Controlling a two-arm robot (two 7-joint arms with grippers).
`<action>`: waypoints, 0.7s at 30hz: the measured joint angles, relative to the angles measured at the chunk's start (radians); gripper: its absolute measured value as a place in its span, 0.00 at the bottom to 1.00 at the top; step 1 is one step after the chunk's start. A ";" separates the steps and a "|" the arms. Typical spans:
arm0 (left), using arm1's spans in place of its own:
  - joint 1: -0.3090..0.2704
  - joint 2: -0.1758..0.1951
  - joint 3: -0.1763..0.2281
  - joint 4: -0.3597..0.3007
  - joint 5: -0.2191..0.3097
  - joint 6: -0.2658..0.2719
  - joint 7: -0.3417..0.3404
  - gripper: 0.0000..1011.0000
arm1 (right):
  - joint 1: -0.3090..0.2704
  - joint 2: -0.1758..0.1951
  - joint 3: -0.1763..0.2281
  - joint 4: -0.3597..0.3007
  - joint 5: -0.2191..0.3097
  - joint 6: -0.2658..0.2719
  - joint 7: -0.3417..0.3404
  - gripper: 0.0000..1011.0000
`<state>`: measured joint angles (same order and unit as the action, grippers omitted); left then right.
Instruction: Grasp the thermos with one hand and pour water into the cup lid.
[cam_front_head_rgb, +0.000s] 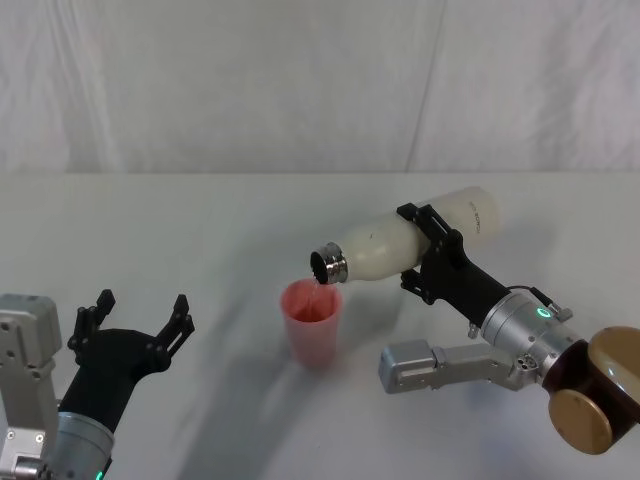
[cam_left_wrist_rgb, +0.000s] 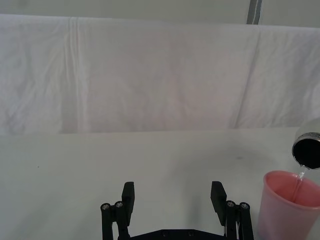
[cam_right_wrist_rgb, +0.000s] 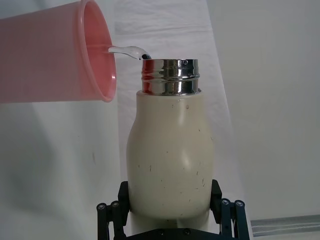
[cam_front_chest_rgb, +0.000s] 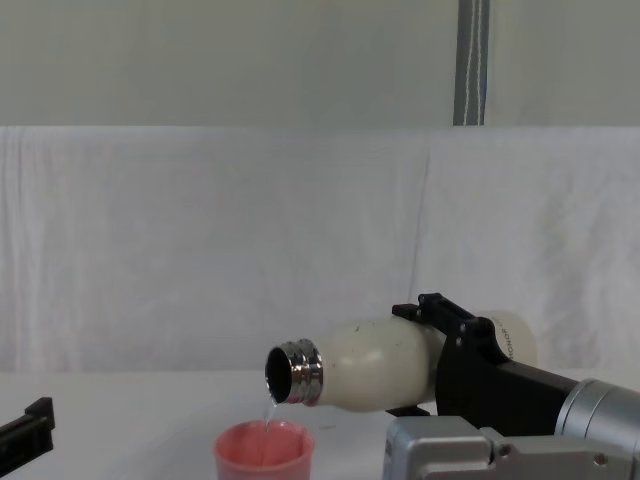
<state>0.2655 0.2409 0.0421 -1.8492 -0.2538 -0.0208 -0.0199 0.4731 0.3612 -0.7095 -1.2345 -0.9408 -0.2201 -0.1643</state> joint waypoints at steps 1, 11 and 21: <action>0.000 0.000 0.000 0.000 0.000 0.000 0.000 0.99 | 0.000 0.000 0.000 0.000 0.000 0.000 0.000 0.95; 0.000 0.000 0.000 0.000 0.000 0.000 0.000 0.99 | -0.004 0.000 0.003 -0.007 0.010 0.001 0.005 0.95; 0.000 0.000 0.000 0.000 0.000 0.000 0.000 0.99 | -0.029 -0.016 0.048 -0.030 0.094 -0.012 0.031 0.95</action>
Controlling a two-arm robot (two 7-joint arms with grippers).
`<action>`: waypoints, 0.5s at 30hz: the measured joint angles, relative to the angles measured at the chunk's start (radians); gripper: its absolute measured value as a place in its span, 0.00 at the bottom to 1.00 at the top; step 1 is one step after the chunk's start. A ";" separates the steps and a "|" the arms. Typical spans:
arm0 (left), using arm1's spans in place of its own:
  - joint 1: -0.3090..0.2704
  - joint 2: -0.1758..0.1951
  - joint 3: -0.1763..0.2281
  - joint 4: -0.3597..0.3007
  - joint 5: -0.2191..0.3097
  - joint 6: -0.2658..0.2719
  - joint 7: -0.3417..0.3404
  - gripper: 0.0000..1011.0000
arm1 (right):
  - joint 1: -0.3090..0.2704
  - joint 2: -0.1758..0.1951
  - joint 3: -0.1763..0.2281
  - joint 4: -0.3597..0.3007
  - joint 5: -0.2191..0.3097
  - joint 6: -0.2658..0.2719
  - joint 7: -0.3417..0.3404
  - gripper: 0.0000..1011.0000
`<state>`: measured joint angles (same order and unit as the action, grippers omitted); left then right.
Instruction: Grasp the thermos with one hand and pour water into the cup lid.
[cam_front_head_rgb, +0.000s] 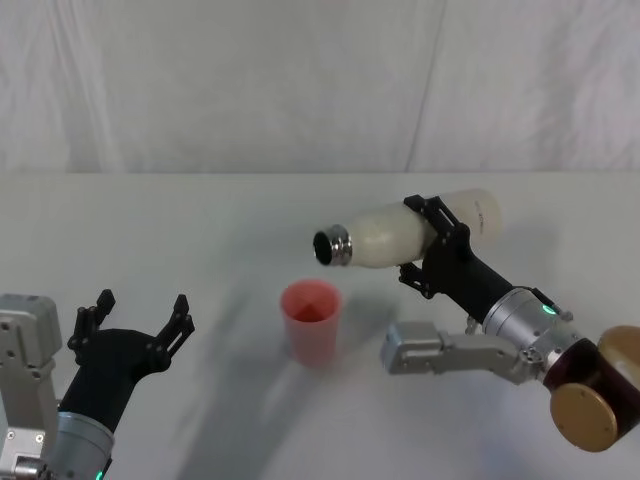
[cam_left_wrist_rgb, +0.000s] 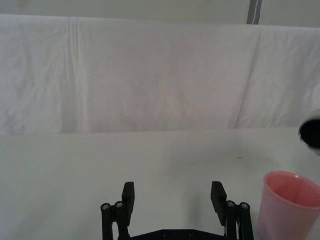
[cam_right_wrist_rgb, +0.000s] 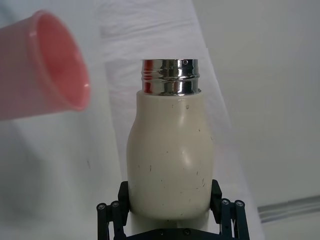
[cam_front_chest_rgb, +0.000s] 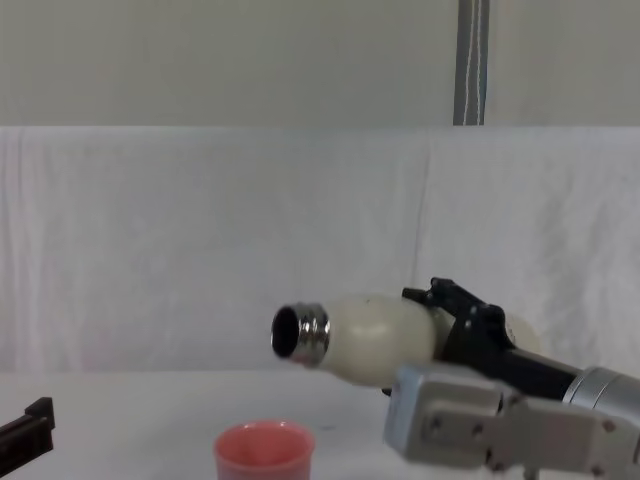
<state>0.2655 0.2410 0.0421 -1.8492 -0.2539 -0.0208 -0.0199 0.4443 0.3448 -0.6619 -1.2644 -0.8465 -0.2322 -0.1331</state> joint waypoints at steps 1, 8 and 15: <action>0.000 0.000 0.000 0.000 0.000 0.000 0.000 0.99 | -0.004 -0.003 0.007 -0.004 0.015 -0.003 0.005 0.95; 0.000 0.000 0.000 0.000 0.000 0.000 0.000 0.99 | -0.058 -0.044 0.104 -0.048 0.211 -0.032 0.073 0.95; 0.000 0.000 0.000 0.000 0.000 0.000 0.000 0.99 | -0.104 -0.082 0.188 -0.085 0.377 -0.044 0.136 0.95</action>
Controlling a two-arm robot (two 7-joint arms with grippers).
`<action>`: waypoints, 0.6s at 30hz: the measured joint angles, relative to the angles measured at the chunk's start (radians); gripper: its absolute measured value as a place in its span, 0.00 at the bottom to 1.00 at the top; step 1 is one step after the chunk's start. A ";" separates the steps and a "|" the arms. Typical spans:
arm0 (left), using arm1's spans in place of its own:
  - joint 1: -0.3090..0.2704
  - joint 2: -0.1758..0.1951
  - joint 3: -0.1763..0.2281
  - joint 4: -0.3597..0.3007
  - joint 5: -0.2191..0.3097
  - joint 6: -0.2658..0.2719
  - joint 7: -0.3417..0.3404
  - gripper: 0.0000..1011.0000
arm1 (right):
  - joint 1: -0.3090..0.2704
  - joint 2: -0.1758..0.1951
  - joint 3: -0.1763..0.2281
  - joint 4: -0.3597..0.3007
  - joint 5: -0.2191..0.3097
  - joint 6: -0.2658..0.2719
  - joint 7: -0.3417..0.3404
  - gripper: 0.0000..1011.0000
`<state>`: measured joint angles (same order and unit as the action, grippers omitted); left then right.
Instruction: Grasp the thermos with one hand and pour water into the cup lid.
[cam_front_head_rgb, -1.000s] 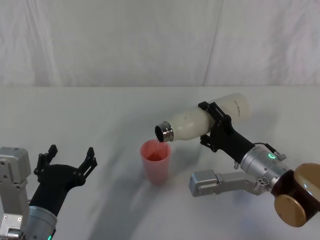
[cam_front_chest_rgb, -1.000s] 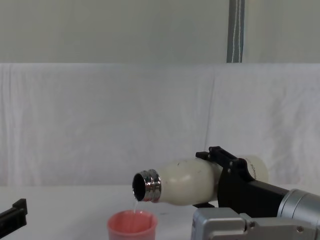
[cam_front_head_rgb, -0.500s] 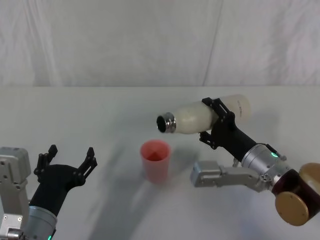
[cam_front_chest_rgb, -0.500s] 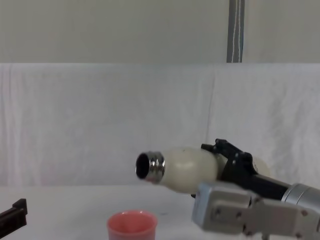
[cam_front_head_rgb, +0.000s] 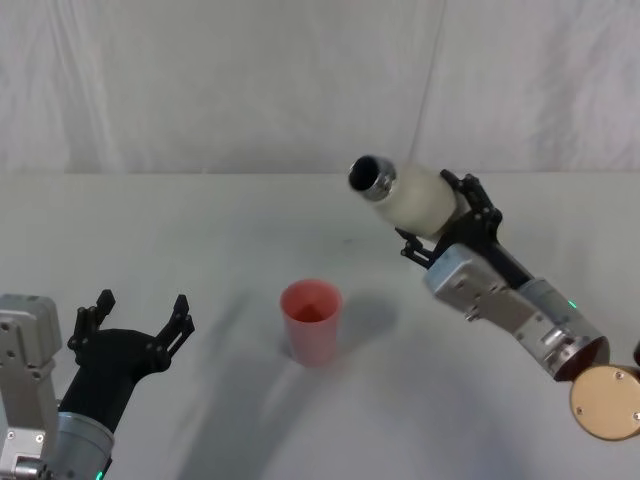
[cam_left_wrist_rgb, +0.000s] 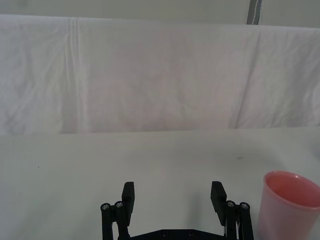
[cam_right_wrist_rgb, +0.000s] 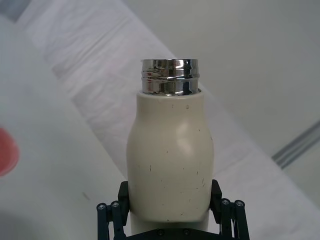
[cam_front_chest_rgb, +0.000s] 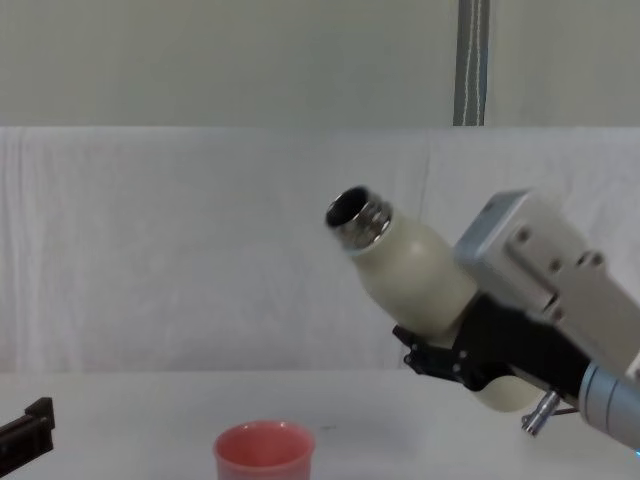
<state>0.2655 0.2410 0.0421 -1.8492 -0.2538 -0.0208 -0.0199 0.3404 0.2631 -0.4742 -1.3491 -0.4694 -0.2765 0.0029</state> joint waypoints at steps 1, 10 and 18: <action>0.000 0.000 0.000 0.000 0.000 0.000 0.000 0.99 | -0.005 -0.004 0.009 -0.003 0.017 -0.001 0.007 0.95; 0.000 0.000 0.000 0.000 0.000 0.000 0.000 0.99 | -0.060 -0.057 0.110 -0.040 0.252 0.002 0.119 0.95; 0.000 0.000 0.000 0.000 0.000 0.000 0.000 0.99 | -0.102 -0.090 0.179 -0.071 0.401 0.036 0.184 0.95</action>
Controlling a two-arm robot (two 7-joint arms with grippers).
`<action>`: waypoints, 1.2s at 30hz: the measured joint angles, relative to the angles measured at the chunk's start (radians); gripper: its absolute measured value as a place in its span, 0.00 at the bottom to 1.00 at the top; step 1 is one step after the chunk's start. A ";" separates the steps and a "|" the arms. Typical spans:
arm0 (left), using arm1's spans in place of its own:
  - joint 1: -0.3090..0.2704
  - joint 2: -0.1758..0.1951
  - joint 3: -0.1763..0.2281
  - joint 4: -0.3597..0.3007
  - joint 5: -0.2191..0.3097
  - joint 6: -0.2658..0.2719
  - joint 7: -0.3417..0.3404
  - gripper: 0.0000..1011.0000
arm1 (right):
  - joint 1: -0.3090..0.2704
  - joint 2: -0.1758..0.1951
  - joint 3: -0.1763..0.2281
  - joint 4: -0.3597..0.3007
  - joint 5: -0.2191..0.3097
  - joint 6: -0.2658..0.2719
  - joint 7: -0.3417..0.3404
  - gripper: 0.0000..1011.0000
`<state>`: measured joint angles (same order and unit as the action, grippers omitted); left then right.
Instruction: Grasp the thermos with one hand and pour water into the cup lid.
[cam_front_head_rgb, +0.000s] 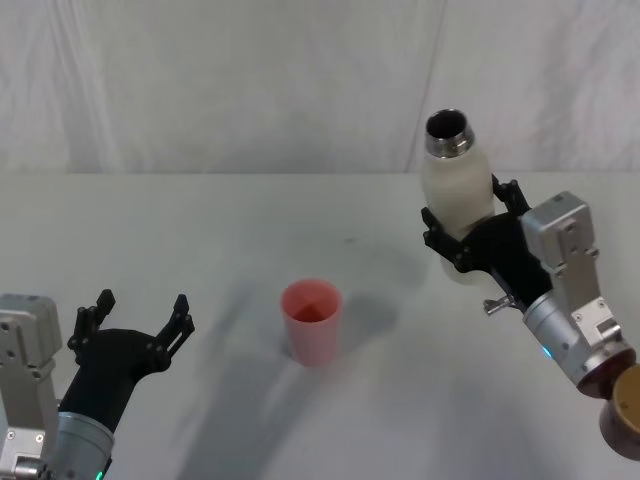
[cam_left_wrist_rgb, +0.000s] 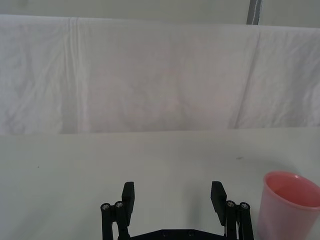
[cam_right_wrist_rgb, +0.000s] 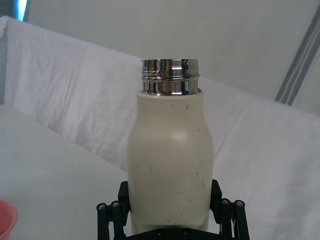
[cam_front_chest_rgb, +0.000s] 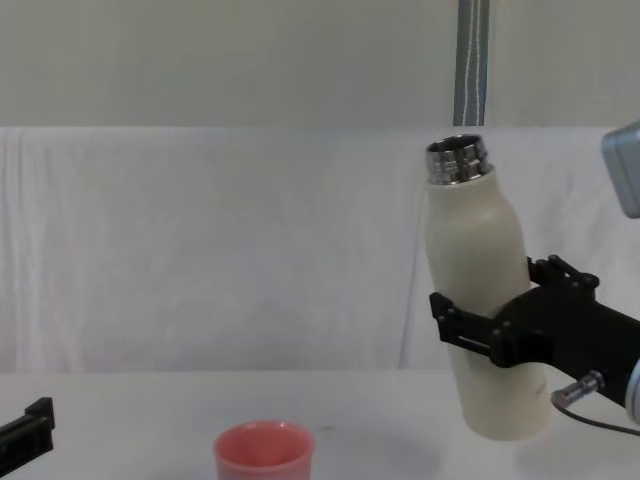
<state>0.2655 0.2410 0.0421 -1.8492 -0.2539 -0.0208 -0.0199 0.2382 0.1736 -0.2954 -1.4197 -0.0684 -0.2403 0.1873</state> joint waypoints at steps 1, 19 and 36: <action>0.000 0.000 0.000 0.000 0.000 0.000 0.000 0.99 | -0.006 -0.001 0.007 -0.004 0.011 0.005 0.005 0.95; 0.000 0.000 0.000 0.000 0.000 0.000 0.000 0.99 | -0.080 -0.018 0.070 -0.025 0.125 0.020 0.035 0.95; 0.000 0.000 0.000 0.000 0.000 0.000 0.000 0.99 | -0.126 -0.039 0.096 -0.014 0.193 0.016 0.040 0.95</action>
<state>0.2655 0.2410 0.0421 -1.8492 -0.2538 -0.0208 -0.0199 0.1120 0.1343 -0.1998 -1.4332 0.1249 -0.2245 0.2276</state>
